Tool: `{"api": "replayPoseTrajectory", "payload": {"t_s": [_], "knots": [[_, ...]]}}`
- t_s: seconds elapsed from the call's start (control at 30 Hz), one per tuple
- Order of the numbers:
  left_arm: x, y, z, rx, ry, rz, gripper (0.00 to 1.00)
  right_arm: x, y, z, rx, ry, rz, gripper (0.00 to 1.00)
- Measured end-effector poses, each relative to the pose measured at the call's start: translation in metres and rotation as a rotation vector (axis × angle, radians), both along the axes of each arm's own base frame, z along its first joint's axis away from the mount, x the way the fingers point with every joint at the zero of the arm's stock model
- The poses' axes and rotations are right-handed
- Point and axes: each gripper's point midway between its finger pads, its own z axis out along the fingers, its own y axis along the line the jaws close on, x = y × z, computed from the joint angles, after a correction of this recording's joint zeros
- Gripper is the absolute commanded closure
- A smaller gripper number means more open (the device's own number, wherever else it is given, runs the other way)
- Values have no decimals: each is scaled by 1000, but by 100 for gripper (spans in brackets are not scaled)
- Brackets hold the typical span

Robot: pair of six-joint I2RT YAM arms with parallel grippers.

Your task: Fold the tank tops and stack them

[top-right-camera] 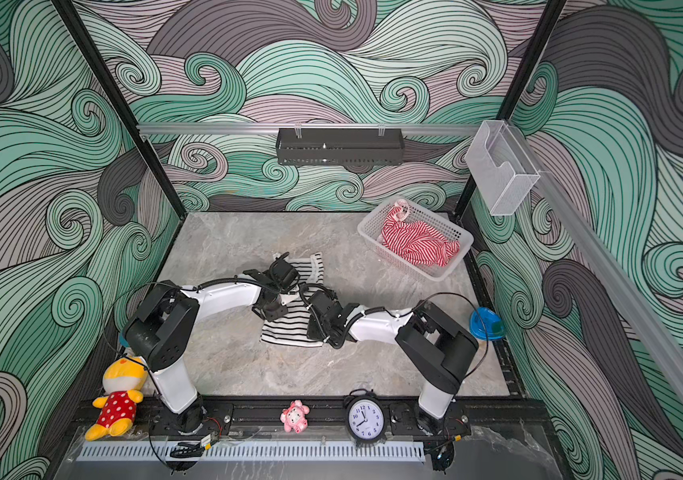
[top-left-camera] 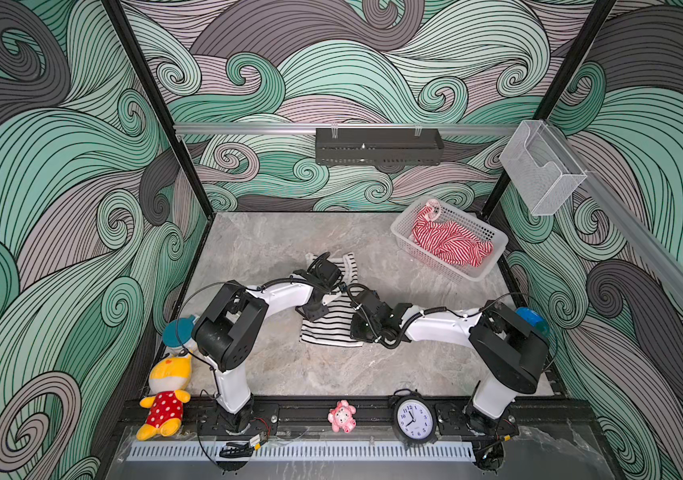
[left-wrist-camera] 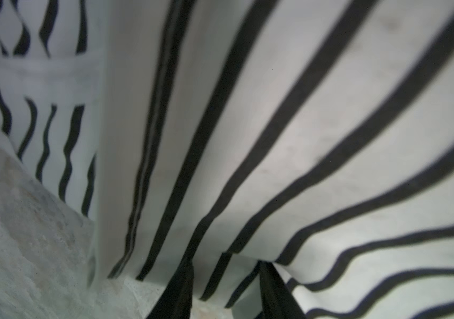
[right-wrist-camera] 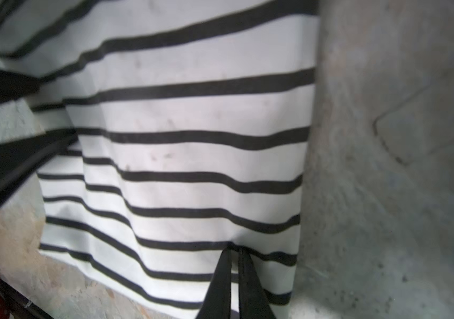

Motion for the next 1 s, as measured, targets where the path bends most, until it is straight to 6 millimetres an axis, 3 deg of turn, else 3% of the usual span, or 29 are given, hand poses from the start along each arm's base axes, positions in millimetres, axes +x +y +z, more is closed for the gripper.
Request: {"api": "replayPoseTrajectory", "payload": {"t_s": [0.17, 0.3, 0.43, 0.57, 0.73, 1.0], "knots": [[-3, -5, -1, -23, 30, -10, 61, -20, -7, 0, -22, 10, -16, 88], [-27, 1, 1, -45, 85, -35, 61, -34, -20, 0, -49, 26, -30, 84], [-56, 13, 11, -70, 123, -47, 60, -48, -25, 3, -71, 42, -18, 68], [-63, 16, 33, -112, 73, -44, 57, -53, -27, 19, -53, 30, -12, 54], [-69, 19, 56, -179, -13, -56, 56, -53, -28, 30, -2, 12, -35, 54], [-84, 26, 39, -165, 12, -80, 56, -58, -25, 5, 43, 65, -97, 59]]}}
